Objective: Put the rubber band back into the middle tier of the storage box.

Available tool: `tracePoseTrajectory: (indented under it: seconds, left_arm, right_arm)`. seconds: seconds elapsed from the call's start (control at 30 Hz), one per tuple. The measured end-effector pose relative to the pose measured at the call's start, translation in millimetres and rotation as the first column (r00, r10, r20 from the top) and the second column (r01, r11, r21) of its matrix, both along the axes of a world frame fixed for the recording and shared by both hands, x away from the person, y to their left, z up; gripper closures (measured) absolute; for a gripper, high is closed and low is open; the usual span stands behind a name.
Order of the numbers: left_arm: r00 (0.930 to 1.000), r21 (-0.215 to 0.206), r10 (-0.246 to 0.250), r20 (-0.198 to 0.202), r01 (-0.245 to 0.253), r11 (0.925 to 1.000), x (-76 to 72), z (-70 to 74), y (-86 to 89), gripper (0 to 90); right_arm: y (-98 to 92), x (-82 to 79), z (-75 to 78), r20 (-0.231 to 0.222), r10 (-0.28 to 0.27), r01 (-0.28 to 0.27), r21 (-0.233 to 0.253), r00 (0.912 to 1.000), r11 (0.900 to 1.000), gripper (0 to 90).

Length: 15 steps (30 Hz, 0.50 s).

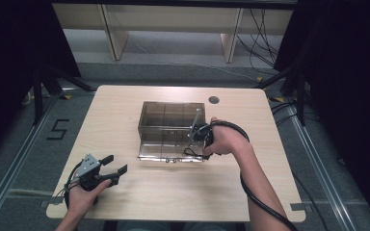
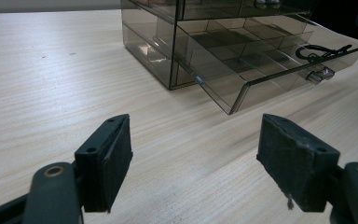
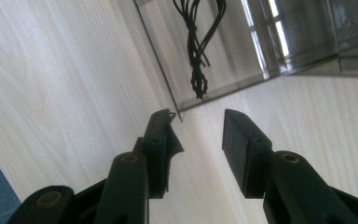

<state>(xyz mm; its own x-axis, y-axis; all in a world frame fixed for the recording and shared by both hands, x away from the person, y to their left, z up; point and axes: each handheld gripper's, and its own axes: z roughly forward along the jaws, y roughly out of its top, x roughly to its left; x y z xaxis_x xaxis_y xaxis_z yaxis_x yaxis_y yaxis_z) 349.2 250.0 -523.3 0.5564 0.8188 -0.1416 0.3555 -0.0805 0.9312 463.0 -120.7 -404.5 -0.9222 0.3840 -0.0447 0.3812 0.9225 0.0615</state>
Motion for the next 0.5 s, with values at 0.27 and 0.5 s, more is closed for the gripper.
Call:
tracePoseTrajectory:
  seconds: [0.27,0.5]
  left_arm:
    - [1.0,0.002,0.001,0.0,-0.001,1.0,0.1,0.0,-0.1,25.4]
    - [1.0,0.0,0.002,-0.001,-0.002,1.0,0.0,0.0,-0.1,25.4]
  right_arm:
    - [-15.4,-4.8,-0.9,0.005,-0.019,0.019,0.003,0.9998,1.0,62.7]
    - [-26.0,-10.3,-11.1,-0.003,-0.03,0.03,0.007,0.9996,1.0,62.3]
